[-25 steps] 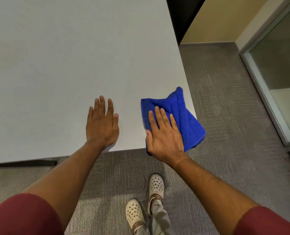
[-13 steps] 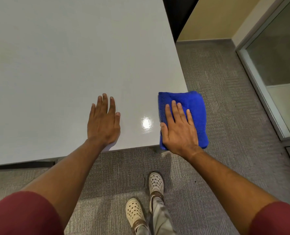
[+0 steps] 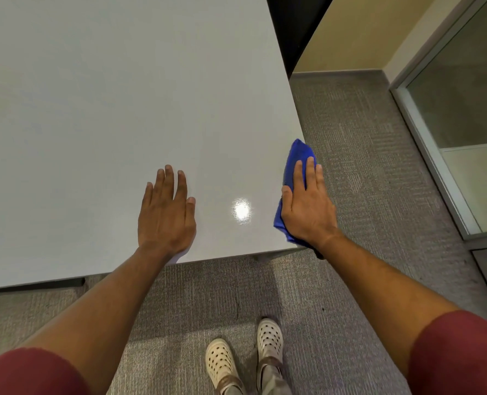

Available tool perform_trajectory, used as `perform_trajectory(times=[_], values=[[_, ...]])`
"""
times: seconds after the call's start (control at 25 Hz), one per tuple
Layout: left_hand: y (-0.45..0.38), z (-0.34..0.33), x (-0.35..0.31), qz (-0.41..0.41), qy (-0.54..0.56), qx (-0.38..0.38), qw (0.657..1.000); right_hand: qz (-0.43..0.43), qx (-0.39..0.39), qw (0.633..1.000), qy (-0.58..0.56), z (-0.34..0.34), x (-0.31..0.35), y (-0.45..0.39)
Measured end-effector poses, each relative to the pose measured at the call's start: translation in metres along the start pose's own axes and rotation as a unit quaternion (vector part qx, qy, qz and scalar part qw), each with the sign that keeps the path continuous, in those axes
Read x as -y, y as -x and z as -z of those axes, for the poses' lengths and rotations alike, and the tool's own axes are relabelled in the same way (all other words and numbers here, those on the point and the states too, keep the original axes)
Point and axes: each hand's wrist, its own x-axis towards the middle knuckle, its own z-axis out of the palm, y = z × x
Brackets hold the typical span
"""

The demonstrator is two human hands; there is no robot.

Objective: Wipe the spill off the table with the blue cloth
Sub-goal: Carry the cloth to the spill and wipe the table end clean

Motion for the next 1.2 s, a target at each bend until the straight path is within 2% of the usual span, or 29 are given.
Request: perform_trajectory(times=[0.2,0.28,0.36,0.44,0.52,0.72,0.8,0.92,1.2], values=[[0.002,-0.001,-0.001,0.003,-0.004,-0.004,1.000,-0.089,0.010,0.992,-0.093,0.006,-0.007,-0.031],[0.001,-0.001,0.000,0.005,-0.003,-0.010,1.000,-0.093,0.013,0.990,-0.105,0.009,-0.006,-0.038],[0.000,-0.001,-0.001,0.004,-0.001,-0.012,1.000,-0.035,0.016,0.998,-0.046,0.007,-0.005,-0.041],[-0.001,-0.002,0.000,0.005,-0.007,-0.011,1.000,0.063,0.018,0.996,0.054,0.006,-0.005,-0.045],[-0.003,-0.004,0.002,0.005,-0.010,-0.005,1.000,0.098,0.020,0.993,0.064,0.010,-0.005,-0.054],[-0.016,-0.005,0.002,0.002,0.004,-0.008,1.000,0.081,0.014,0.996,0.018,0.009,0.001,-0.092],[-0.017,-0.006,0.002,0.005,0.000,-0.011,1.000,0.040,0.028,0.998,-0.046,0.012,0.005,-0.108],[-0.016,-0.008,0.004,0.007,-0.002,-0.018,1.000,0.000,0.006,0.996,-0.086,0.017,0.006,-0.123],[-0.016,-0.007,0.003,0.007,0.004,-0.025,1.000,-0.028,0.044,0.983,-0.176,0.020,-0.012,-0.100]])
